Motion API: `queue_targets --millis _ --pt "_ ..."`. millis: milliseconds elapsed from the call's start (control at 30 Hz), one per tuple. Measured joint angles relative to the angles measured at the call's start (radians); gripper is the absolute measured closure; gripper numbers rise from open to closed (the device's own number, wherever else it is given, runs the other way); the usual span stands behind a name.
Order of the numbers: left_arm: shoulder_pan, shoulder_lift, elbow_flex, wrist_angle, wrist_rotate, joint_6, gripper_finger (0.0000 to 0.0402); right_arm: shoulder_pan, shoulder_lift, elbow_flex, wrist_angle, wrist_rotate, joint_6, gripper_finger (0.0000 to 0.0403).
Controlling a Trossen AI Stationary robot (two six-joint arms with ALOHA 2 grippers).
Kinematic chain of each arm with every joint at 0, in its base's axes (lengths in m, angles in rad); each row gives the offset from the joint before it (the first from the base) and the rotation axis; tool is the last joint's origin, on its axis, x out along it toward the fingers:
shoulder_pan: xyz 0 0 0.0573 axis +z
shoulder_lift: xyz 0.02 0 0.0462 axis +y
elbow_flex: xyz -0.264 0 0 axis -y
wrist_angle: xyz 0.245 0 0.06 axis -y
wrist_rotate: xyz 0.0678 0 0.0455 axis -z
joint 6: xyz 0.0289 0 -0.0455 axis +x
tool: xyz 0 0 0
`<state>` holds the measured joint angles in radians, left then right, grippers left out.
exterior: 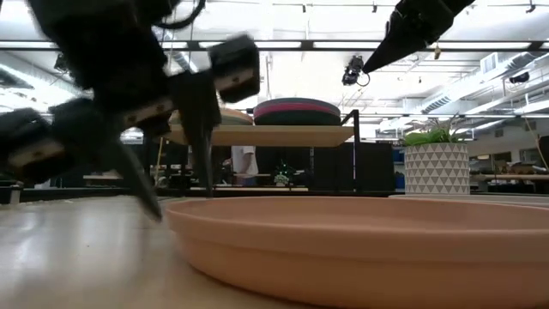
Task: Place and stack plates onto a shelf
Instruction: Stack the brown plate on top of the light orange plate on the shelf
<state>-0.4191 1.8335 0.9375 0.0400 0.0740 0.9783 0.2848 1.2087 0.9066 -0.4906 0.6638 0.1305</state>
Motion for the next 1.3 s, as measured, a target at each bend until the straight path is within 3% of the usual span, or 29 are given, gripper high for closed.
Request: queue_targets --millis 267,667,967,1300 --pt "0.002 0.032 0.001 0.029 0.004 0.028 0.027 0.0 0.0 0.0 0.003 -0.002 -0.003 0.0257" --pt "-0.026 0.025 0.004 -0.055 0.016 -0.085 0.0386 -0.02 0.0 0.0 0.079 -0.003 -0.076 0.0257" --pt "-0.019 -0.131 -0.001 -0.231 0.015 -0.29 0.0386 -0.047 0.0 0.0 0.072 -0.003 -0.08 0.0257" --pt "0.069 -0.346 0.028 -0.453 0.009 -0.567 0.0386 -0.044 -0.004 0.0 0.021 -0.004 -0.041 0.0257"
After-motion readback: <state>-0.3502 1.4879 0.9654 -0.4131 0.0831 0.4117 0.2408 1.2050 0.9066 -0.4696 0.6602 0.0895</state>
